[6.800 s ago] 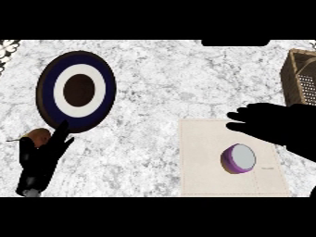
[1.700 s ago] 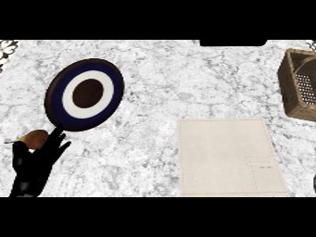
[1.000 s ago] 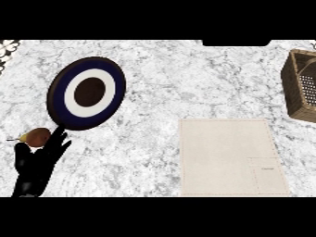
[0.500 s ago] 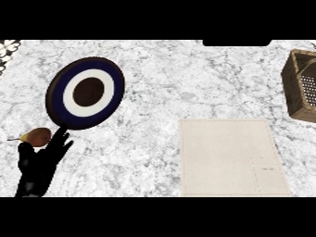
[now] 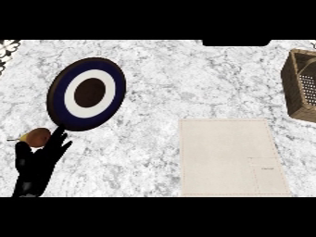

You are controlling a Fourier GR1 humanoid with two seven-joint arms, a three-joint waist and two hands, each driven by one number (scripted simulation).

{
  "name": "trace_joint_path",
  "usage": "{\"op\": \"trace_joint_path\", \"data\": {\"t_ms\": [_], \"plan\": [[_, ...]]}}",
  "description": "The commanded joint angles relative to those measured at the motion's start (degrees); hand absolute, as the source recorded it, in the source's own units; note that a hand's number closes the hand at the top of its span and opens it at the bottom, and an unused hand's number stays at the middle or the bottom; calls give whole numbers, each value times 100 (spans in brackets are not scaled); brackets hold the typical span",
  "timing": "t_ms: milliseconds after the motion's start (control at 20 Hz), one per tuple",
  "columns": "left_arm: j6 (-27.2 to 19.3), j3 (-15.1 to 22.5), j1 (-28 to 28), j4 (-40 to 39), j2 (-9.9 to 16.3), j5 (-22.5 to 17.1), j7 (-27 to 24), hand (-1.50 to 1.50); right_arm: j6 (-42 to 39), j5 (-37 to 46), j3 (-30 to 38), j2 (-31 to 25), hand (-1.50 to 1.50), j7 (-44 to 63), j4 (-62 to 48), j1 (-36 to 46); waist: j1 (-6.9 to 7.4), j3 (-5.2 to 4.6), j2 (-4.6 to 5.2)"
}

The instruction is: Pick the can from the placemat and place it in the basket

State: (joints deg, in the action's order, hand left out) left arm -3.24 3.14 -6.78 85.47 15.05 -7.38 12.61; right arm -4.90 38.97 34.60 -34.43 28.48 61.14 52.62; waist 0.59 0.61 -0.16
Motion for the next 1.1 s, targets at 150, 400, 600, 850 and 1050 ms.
{"op": "trace_joint_path", "data": {"t_ms": [150,400,600,850,1050], "plan": [[77,-11,-13,-405,-28,-33,381,0,-420,155,-288,-684,-150,-719,-531,-323,-42,-60,37],[277,-200,92,-591,100,-93,276,0,-69,-7,-104,-975,-150,-1247,-1036,-182,4,-60,47],[30,34,11,-157,-104,100,622,0,-39,-266,2,-897,-150,-987,-603,-203,-38,-60,13],[71,-42,-165,-335,-165,74,407,0,-45,-632,504,-1257,-150,-628,-562,-179,-84,-64,0],[316,-231,-335,-385,68,6,143,0,58,-803,996,-1855,-150,-860,-966,-446,-59,-61,19]]}}
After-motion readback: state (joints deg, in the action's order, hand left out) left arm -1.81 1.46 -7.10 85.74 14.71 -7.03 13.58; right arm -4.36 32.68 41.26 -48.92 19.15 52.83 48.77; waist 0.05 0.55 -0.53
